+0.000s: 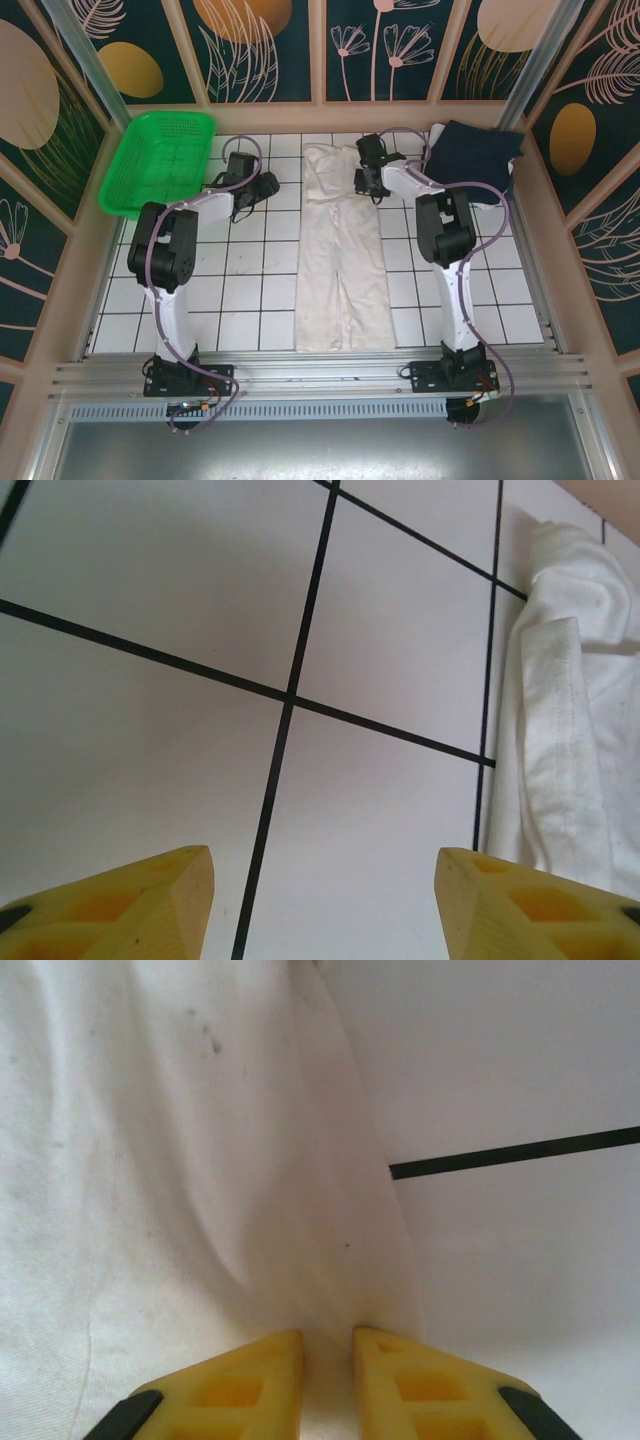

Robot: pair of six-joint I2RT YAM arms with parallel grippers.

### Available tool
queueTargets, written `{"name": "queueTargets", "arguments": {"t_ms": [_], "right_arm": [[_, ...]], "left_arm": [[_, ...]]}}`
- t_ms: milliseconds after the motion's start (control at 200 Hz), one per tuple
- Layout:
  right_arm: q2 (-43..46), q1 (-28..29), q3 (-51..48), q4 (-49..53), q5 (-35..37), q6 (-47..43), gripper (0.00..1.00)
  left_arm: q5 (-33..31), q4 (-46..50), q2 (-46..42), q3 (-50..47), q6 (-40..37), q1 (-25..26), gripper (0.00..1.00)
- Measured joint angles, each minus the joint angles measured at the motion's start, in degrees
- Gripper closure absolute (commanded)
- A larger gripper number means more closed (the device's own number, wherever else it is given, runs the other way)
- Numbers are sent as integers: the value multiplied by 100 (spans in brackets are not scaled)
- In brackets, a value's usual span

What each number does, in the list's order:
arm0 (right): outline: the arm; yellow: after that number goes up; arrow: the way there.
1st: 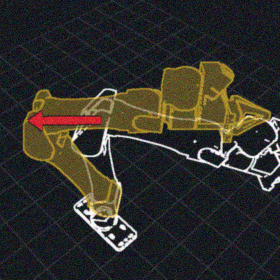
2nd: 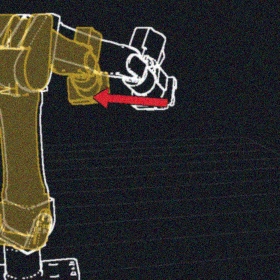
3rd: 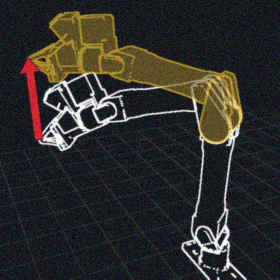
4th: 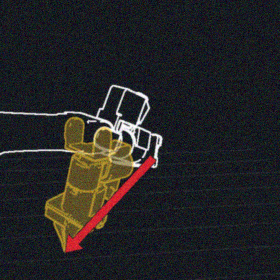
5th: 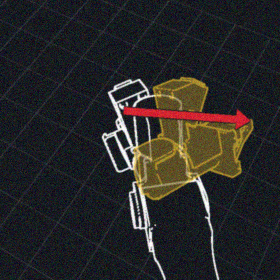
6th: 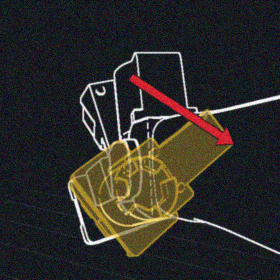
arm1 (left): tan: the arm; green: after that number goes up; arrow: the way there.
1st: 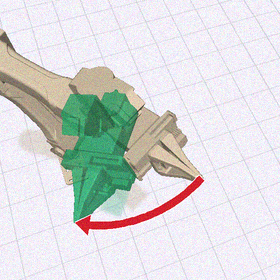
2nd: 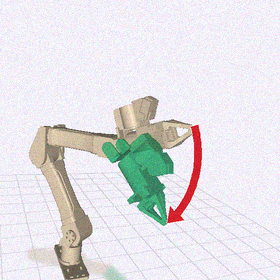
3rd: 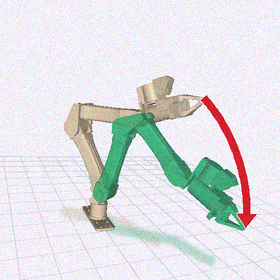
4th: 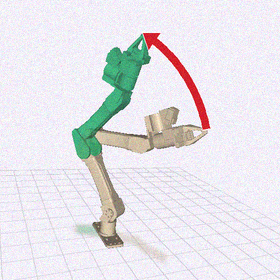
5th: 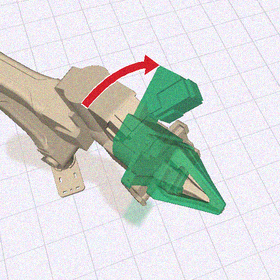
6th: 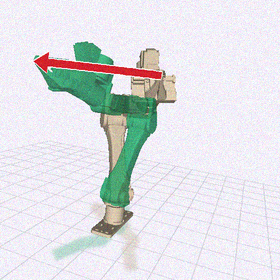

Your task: Fold and stack the t-shirts

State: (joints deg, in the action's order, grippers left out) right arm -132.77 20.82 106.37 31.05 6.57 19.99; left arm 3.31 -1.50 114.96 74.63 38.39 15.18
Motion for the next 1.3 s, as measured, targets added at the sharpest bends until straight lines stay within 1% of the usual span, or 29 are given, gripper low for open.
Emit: {"name": "queueTargets", "arguments": {"t_ms": [105,180,245,310,405,460,505,555,646,711,801,921,1031,1141,1301], "right_arm": [[234,-68,-7,111,0,0,65],[780,-15,-439,0,-31,28,54],[1613,105,-1281,-205,-39,57,46],[2721,332,-2439,-474,-33,188,41],[4238,785,-4116,-824,-105,479,36],[5080,1086,-5112,-922,-195,811,32],[5584,1296,-5799,-901,-264,1069,29],[6022,1504,-6454,-804,-323,1467,29],[6509,1926,-7270,-479,-387,2059,29],[6780,2308,-7563,-181,-407,2455,28],[6999,2747,-7659,103,-426,2894,29],[7036,3145,-7661,297,-496,3298,33],[7027,3442,-7659,461,-538,3560,33],[6985,3589,-7648,796,-507,3700,34],[6983,3637,-7646,1211,-492,3786,36]], "left_arm": [[15,4,-697,-514,-61,15,38],[-2,26,-1311,-929,-85,74,38],[-61,26,-1762,-1244,-103,212,38],[-98,22,-2194,-1606,-101,463,38],[-109,22,-2715,-2258,-13,992,39],[-127,101,-2964,-2658,109,1349,39],[-173,227,-3101,-2922,192,1615,39],[-214,398,-3235,-3152,310,1919,39],[-289,715,-3477,-3475,516,2450,39],[-363,885,-3689,-3674,688,2837,39],[-422,1060,-3958,-3928,975,3342,40],[-522,1187,-4079,-4159,1377,4011,42],[-533,1250,-4079,-4223,1692,4544,45],[-531,1266,-4076,-4225,1812,4824,46],[-503,1462,-4068,-4225,1832,4964,48]]}}
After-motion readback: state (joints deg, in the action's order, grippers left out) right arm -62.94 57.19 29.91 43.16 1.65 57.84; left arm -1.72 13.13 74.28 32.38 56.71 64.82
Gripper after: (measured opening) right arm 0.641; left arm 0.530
